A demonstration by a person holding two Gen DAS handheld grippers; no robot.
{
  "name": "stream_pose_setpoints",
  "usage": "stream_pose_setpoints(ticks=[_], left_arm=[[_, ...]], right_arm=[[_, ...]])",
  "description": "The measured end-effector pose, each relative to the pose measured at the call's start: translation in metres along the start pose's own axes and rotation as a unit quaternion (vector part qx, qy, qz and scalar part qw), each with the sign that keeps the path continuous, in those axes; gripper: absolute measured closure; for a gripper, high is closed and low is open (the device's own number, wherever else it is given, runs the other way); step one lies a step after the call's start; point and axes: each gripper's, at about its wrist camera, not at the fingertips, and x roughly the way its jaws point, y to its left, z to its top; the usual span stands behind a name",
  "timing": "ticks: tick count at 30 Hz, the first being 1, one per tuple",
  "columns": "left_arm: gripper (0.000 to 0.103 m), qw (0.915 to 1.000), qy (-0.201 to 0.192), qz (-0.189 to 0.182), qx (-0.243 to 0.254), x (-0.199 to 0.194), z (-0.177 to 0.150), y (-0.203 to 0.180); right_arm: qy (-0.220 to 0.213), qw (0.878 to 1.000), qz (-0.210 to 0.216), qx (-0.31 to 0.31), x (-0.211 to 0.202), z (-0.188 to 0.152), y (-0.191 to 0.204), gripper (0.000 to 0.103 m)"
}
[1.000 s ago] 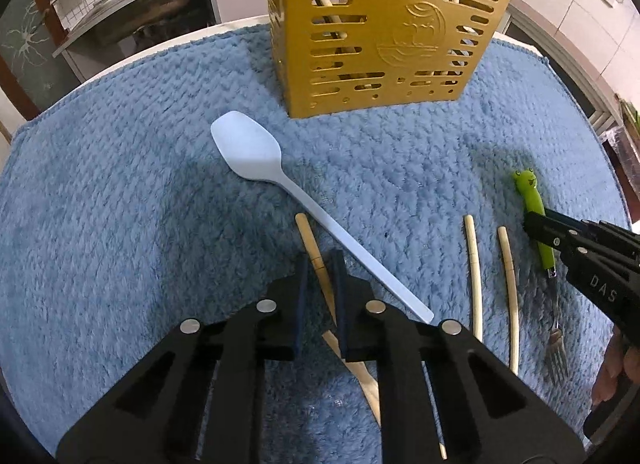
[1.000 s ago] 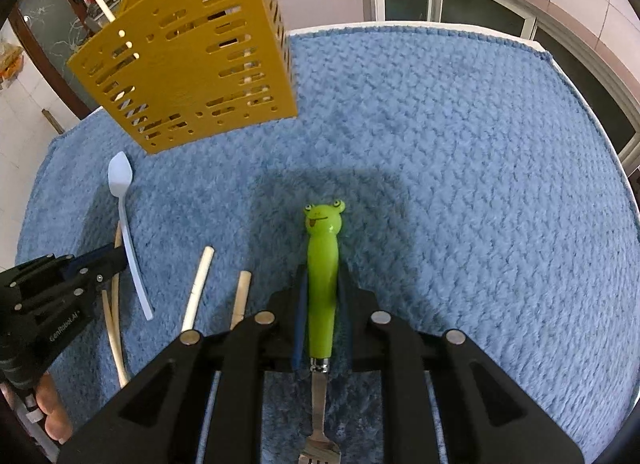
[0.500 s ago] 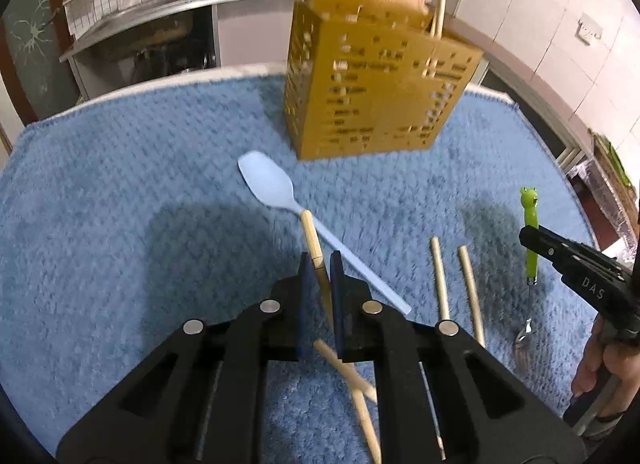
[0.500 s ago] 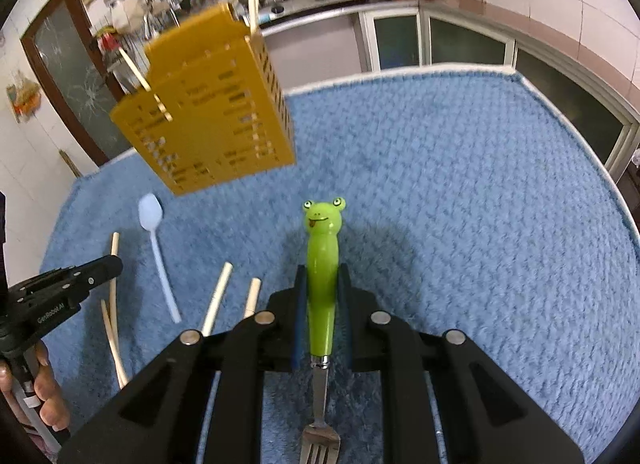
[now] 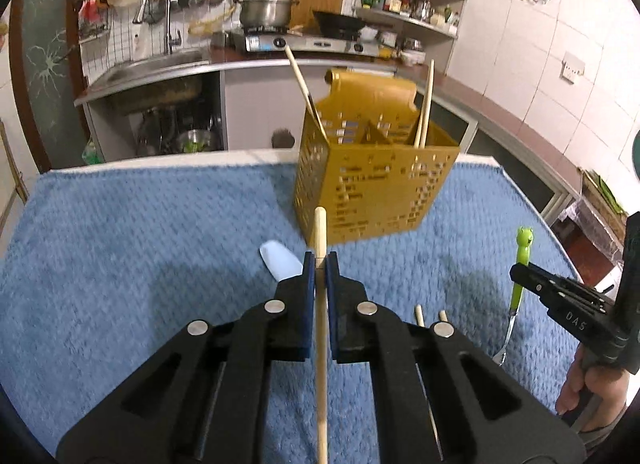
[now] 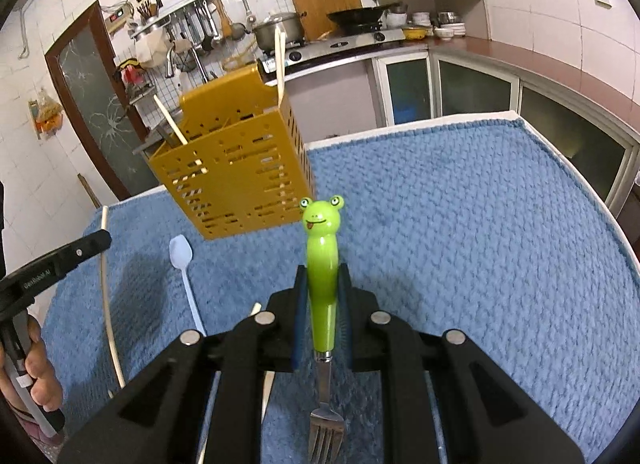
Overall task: Organize utensils
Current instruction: 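Lift the chopstick and fork upright and carry them toward the yellow holder, then lower the chopstick and fork into the yellow holder and open both grippers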
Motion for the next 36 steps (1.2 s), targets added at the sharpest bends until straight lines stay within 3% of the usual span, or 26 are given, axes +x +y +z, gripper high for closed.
stream_pose_setpoints(ticks=[10,19,26,36], left_arm=[[0.099,0.9986,-0.051,-0.012,0.002,-0.022,0.022,-0.004],[0.099,0.9932,-0.114,-0.020,0.005,-0.045,0.066,-0.017],[0.099,0.9826,-0.185,-0.012,0.002,-0.058,0.125,-0.026],[0.099,0.9531,-0.302,-0.002,0.019,-0.052,0.182,-0.044]], right_arm=[[-0.061,0.998,0.007,-0.025,-0.021,0.027,0.014,0.088],[-0.128,0.990,0.024,-0.045,-0.044,0.077,0.034,0.088],[-0.181,0.980,0.032,-0.071,-0.065,0.135,0.056,0.088],[-0.205,0.973,0.028,-0.097,-0.042,0.179,0.077,0.088]])
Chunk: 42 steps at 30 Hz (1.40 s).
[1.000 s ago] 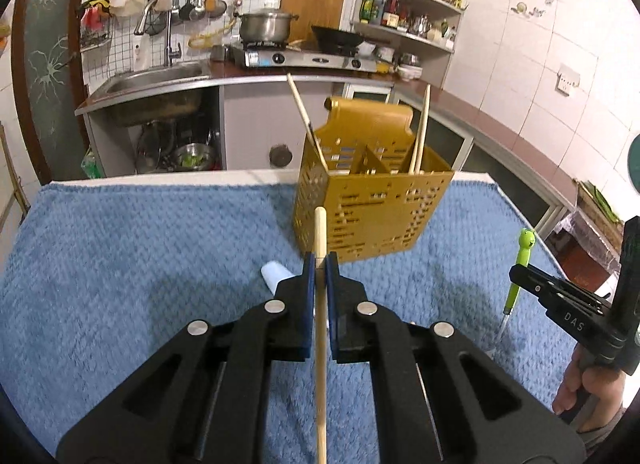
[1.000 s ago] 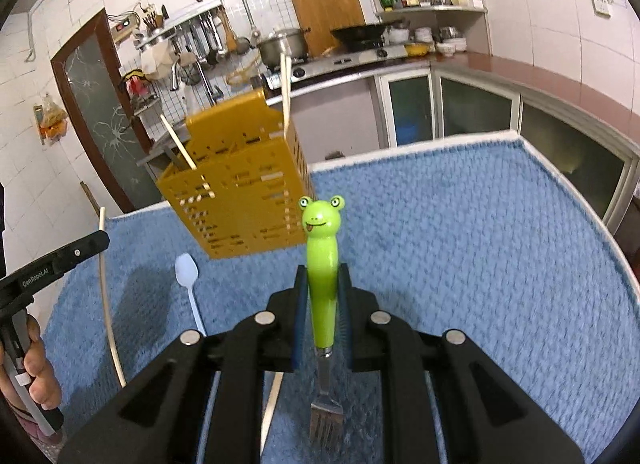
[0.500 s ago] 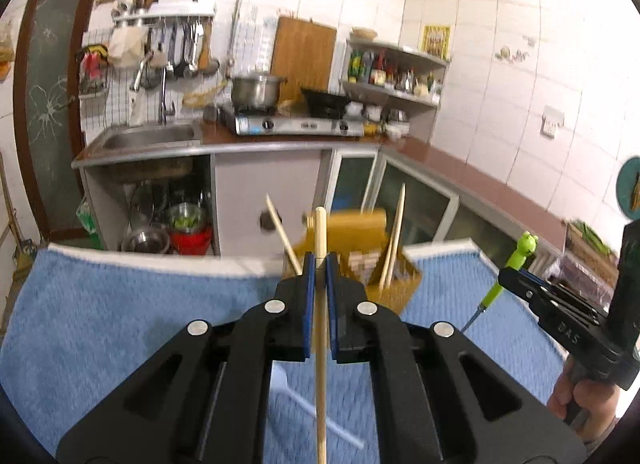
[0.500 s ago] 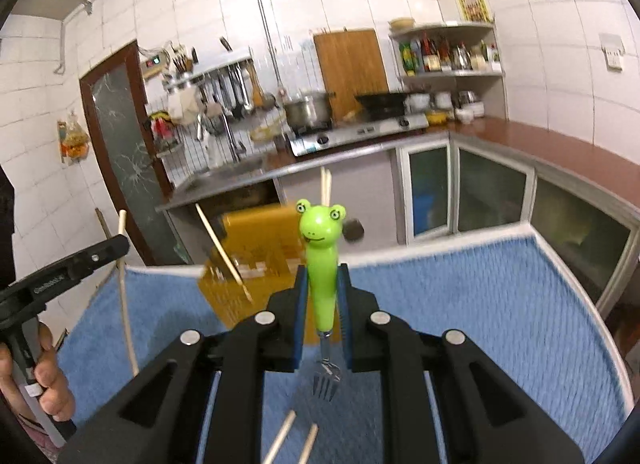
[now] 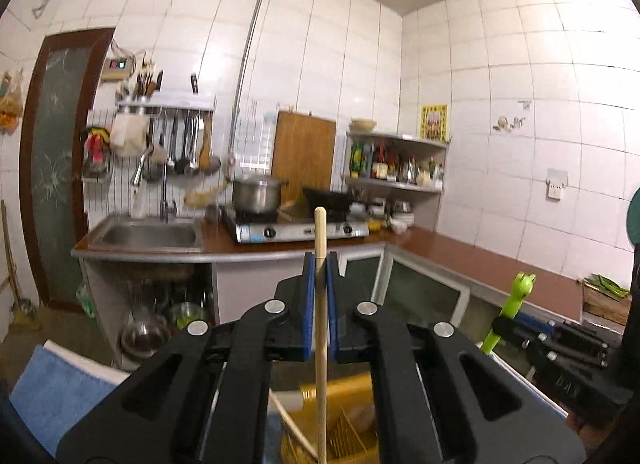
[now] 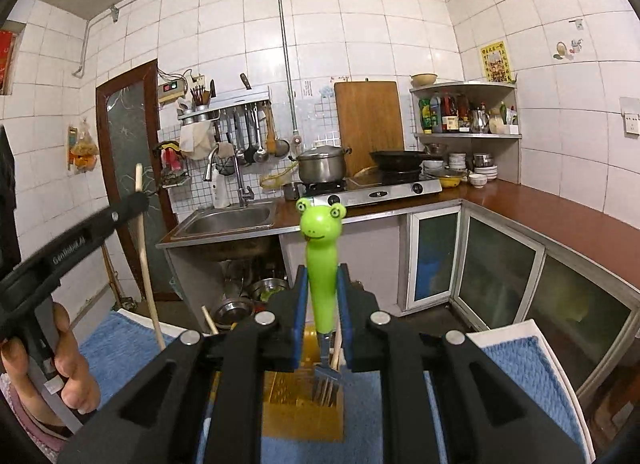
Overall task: Organize utensils
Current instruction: 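Lower the chopstick and fork into the yellow holder and open both grippers, then withdraw both grippers from the holder toward the remaining chopsticks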
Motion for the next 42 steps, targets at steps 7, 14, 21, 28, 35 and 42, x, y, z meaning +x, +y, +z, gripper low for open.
stream_pose_setpoints(ticks=[7,14,21,28,35,42], left_arm=[[0.099,0.9999,0.000,0.015,-0.006,0.041,-0.033,0.008],[0.099,0.9995,0.028,0.012,-0.005,0.056,-0.078,0.016],[0.099,0.9977,0.066,0.015,-0.002,0.058,-0.106,0.025],[0.098,0.9946,0.099,0.027,0.013,0.055,-0.142,0.024],[0.092,0.9902,0.135,0.036,-0.002,0.050,-0.155,0.036],[0.057,0.9858,0.161,0.040,-0.023,0.031,-0.156,0.046]], right_arm=[[0.021,1.000,0.011,0.005,0.039,-0.025,-0.004,0.088],[0.053,0.999,0.010,-0.001,0.059,-0.056,-0.008,0.088],[0.080,0.997,0.015,0.001,0.071,-0.082,-0.011,0.088],[0.089,0.996,0.015,0.006,0.080,-0.110,-0.012,0.088],[0.083,0.996,0.015,0.017,0.083,-0.122,-0.014,0.088],[0.085,0.996,0.014,0.028,0.064,-0.121,-0.018,0.069]])
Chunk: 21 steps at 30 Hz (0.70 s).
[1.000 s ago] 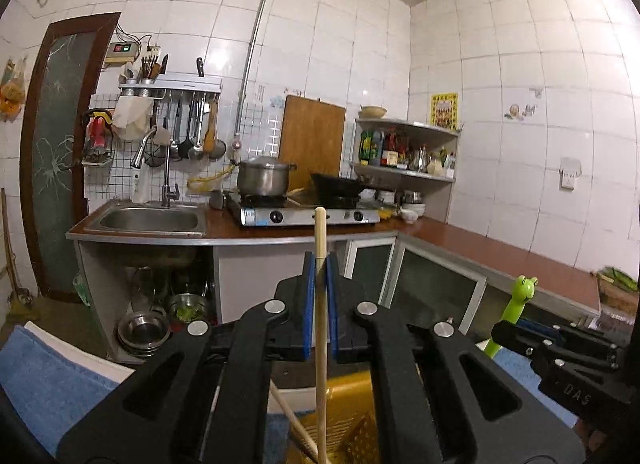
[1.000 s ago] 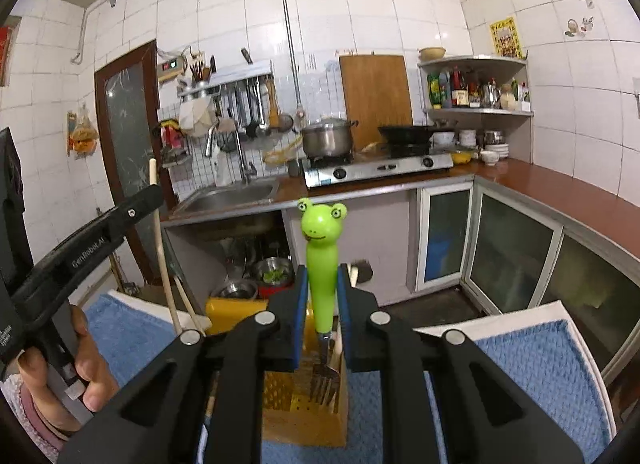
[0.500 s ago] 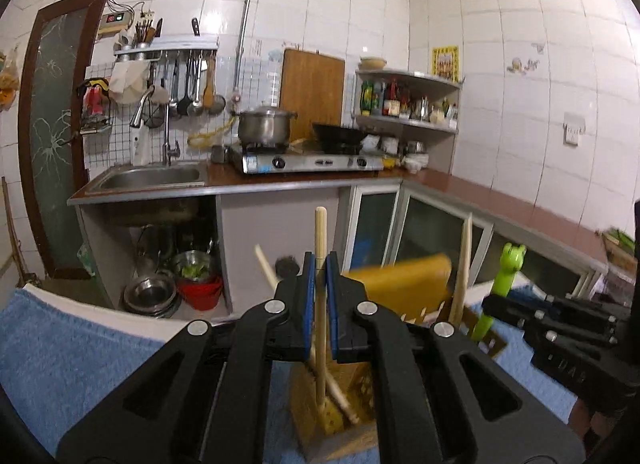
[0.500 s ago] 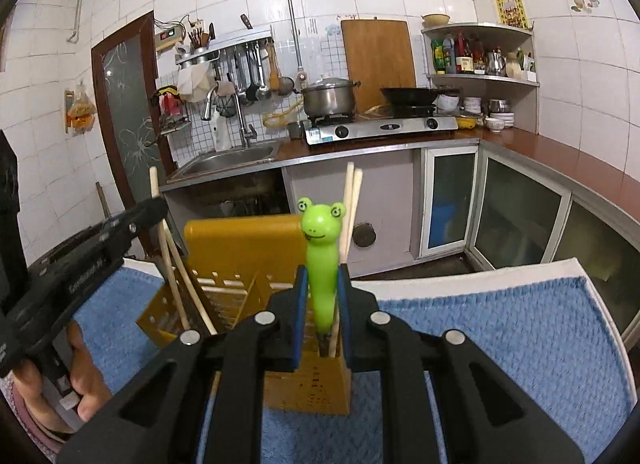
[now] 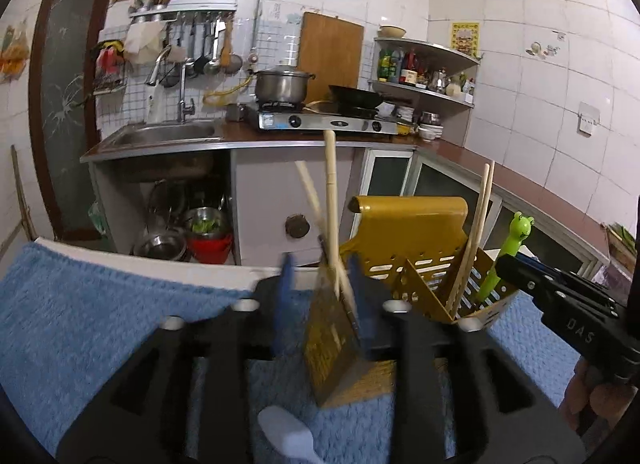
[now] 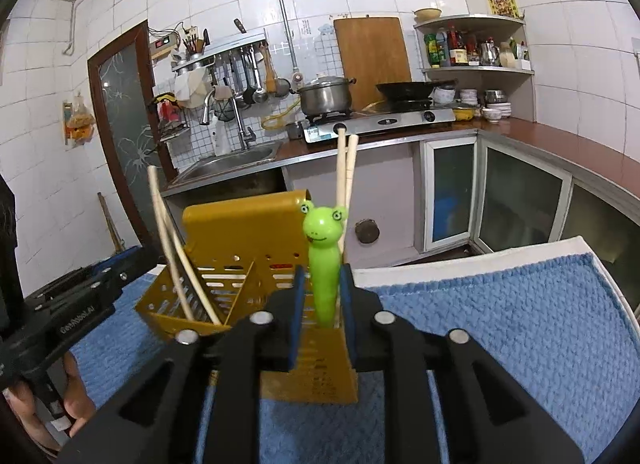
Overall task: Organize utensils
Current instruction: 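Withdraw both grippers from the holder toward the remaining chopsticks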
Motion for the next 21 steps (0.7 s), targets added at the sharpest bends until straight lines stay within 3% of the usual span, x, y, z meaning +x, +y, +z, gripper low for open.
stream_pose_setpoints(ticks=[1,5,10,21], left_arm=[[0.045,1.0000,-0.001,0.002,-0.008,-0.007,0.001,0.004],[0.039,0.9996,0.014,-0.001,-0.026,-0.028,0.003,0.014],[0.020,0.9992,0.022,0.007,-0.033,-0.059,-0.005,0.026],[0.009,0.9974,0.059,0.042,-0.004,-0.102,-0.046,0.032]], right_arm=[[-0.002,1.000,-0.002,0.000,-0.006,0.001,-0.001,0.063],[0.002,1.000,-0.011,0.006,-0.030,0.002,-0.003,0.054],[0.008,1.000,-0.030,0.004,-0.059,-0.008,-0.003,0.037],[0.064,0.994,-0.085,0.021,-0.095,-0.070,-0.007,0.033]])
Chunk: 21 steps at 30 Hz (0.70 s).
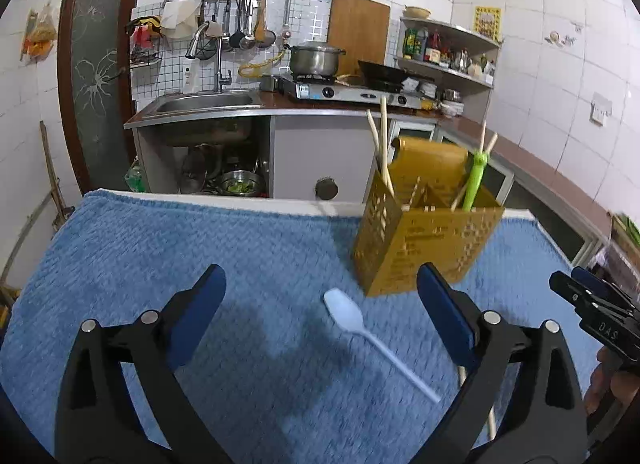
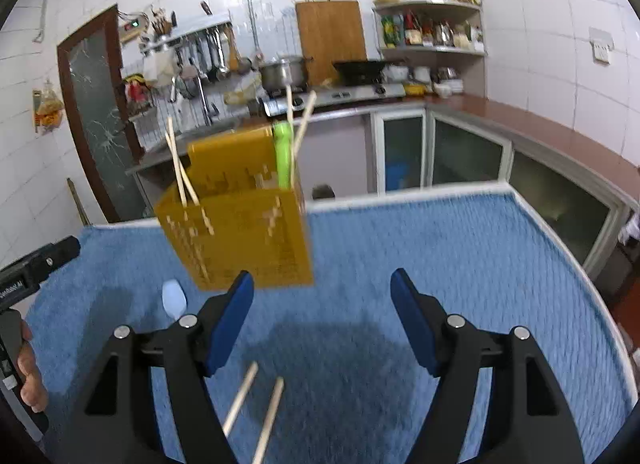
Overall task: Organize utensils
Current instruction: 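Withdraw both grippers from the holder toward the remaining chopsticks, then grasp a wooden chopstick on the towel with the right gripper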
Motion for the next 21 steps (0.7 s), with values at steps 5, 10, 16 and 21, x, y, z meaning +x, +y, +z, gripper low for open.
stream_pose_setpoints(ticks=[5,10,16,21], left_arm=[[0.008,0.9994,0.030,0.007,0.014,0.006,-0.022,-0.003],[0.008,0.9970,0.069,0.022,0.028,0.016,-0.045,-0.008],[0.008,0.9937,0.107,0.023,0.024,0.021,-0.071,-0.007],[0.008,0.9924,0.118,0.028,0.022,0.019,-0.081,-0.007]], right_arm=[[0.033,0.999,-0.012,0.005,0.007,-0.029,0.001,0.033],[0.065,0.998,-0.020,-0.001,0.014,-0.052,0.011,0.033],[0.087,0.996,-0.019,-0.008,0.017,-0.067,0.021,0.034],[0.106,0.994,-0.017,-0.010,0.023,-0.077,0.030,0.040]])
